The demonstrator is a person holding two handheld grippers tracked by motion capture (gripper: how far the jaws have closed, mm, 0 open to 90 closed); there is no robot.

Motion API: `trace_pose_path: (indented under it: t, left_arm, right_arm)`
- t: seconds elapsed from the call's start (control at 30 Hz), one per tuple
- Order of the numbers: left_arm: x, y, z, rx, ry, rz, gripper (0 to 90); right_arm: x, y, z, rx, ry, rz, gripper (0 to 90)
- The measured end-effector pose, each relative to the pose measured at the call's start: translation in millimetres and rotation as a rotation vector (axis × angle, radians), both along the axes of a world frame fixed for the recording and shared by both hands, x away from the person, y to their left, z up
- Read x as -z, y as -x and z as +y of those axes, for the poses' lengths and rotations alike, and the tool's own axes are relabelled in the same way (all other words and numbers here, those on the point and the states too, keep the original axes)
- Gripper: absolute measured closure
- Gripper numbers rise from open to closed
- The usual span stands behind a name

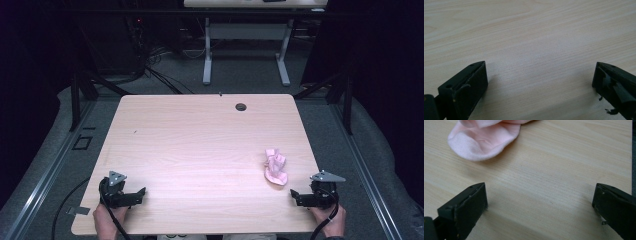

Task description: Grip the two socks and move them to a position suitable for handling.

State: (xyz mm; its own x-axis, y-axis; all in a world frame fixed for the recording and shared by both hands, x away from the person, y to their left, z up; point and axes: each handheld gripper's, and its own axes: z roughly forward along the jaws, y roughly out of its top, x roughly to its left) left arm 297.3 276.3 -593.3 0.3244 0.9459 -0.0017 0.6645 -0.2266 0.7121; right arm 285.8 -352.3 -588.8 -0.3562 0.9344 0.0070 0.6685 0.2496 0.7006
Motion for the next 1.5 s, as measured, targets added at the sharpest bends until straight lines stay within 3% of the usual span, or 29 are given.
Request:
trace_pose_path:
  t: [0.37, 0.5, 0.9, 1.1, 1.33, 1.5]
  left_arm:
    - [0.0, 0.1, -0.2, -0.002, 0.000, 0.000, 0.1]
    - [0.0, 0.1, -0.3, -0.004, 0.001, -0.001, 0.1]
    - [-0.1, 0.3, -0.4, -0.005, 0.000, 0.001, 0.1]
    - [-0.1, 0.3, -0.4, -0.006, 0.000, 0.001, 0.1]
    - [-0.1, 0.3, -0.3, -0.006, 0.000, 0.001, 0.1]
    - [-0.2, 0.3, -0.1, -0.005, -0.003, 0.002, 0.1]
  right_arm:
    - [-2.2, -2.5, 0.7, 0.005, 0.004, 0.025, 0.0]
    - [-7.9, -4.0, 0.5, 0.001, -0.028, 0.041, 0.0]
    - [-59.1, -15.7, 28.6, -0.076, 0.004, 0.017, 0.1]
    - [-72.5, -30.9, 48.6, -0.120, 0.037, 0.019, 3.5]
    - [-78.7, -52.1, 70.3, -0.165, 0.062, 0.032, 18.1]
    - [-72.3, -71.0, 81.7, -0.170, 0.076, 0.056, 31.7]
